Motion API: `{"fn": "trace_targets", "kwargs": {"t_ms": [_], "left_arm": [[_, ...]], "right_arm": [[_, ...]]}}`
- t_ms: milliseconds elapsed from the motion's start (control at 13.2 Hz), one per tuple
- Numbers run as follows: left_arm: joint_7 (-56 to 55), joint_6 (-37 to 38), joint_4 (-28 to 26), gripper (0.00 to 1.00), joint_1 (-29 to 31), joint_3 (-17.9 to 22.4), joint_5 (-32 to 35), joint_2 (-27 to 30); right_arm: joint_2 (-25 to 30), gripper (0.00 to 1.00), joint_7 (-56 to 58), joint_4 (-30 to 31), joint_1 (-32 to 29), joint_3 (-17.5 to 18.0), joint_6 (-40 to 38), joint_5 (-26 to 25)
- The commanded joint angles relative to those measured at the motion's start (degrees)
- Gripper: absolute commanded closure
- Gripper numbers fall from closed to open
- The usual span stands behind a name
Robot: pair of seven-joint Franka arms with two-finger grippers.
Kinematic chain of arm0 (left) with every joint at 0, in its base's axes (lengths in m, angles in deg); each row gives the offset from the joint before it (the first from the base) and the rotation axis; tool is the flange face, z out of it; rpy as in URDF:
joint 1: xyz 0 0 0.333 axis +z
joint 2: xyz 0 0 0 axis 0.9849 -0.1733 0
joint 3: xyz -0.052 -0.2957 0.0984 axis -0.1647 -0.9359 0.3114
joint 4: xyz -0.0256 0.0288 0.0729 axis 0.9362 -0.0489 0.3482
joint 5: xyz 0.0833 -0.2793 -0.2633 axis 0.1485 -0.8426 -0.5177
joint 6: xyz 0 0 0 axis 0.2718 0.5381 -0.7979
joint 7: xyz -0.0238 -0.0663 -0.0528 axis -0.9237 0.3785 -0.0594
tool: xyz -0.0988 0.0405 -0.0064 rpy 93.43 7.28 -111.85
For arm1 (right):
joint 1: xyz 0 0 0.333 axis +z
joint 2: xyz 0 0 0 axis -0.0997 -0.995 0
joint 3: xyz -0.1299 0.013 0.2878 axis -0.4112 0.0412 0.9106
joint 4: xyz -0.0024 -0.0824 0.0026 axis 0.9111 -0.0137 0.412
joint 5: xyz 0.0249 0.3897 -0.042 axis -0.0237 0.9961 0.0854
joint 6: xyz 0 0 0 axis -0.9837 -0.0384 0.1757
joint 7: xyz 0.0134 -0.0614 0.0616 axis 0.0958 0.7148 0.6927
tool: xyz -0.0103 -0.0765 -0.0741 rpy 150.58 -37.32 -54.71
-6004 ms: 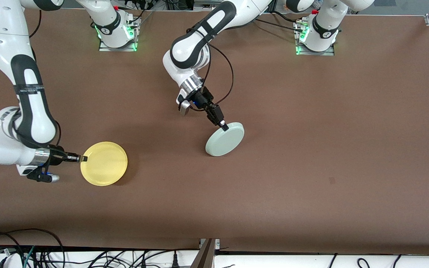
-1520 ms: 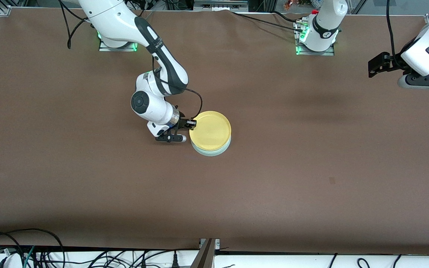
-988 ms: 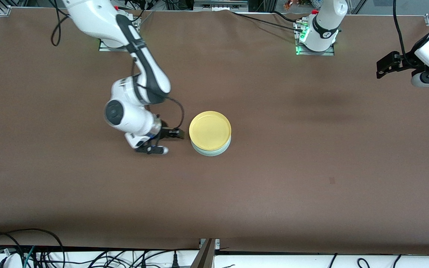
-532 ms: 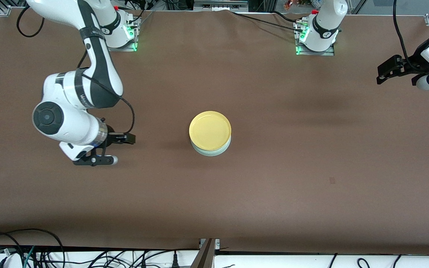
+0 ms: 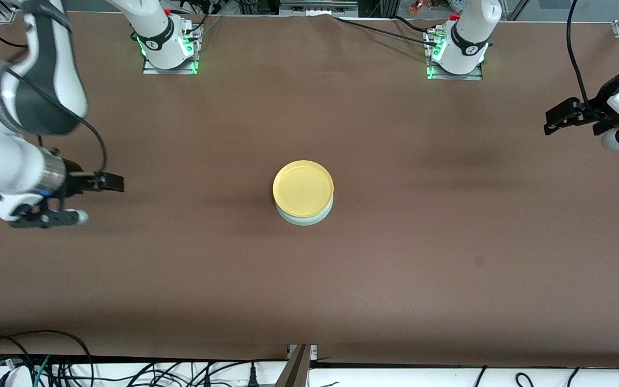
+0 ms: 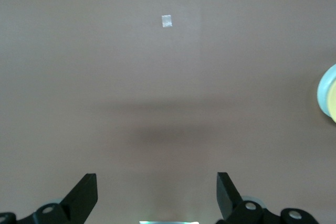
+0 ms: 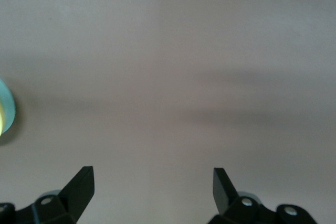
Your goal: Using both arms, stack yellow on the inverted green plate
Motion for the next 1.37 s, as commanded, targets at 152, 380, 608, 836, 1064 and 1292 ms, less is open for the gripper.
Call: {"fn": "trace_targets", "kwargs": {"t_ms": [152,380,608,836,1064,1292], "left_arm": [[0.62,0.19,0.26,0.0,2.37,-2.3,-1.36,0.24],[0.0,-0.07,0.53,0.0,2.37,-5.56,2.52,0.33],[0.09,-0.07,1.05,0.0,2.46,-5.39,2.35,0.33],[0.18,0.02,1.58,0.0,2.37,-5.39,2.35,0.24],[0.27,0.02,1.58,0.0,2.46,-5.39,2.09,0.15],[0.53,0.02,1.58,0.0,2.72,-5.39,1.82,0.15]], "right_arm": [[12.27,0.0,0.25,5.49,-4.57,2.22,-2.49,-1.14],[18.16,0.0,1.03,9.81,-6.41,2.22,-0.82,-1.31],[20.37,0.0,1.66,9.81,-6.51,2.22,-6.42,-1.75],[20.64,0.0,1.92,9.81,-6.51,2.22,-9.51,-4.12],[18.02,0.0,2.01,7.28,-6.24,2.22,-12.67,-4.3],[13.61,0.0,2.1,0.94,-6.24,1.95,-16.2,-3.86]]}}
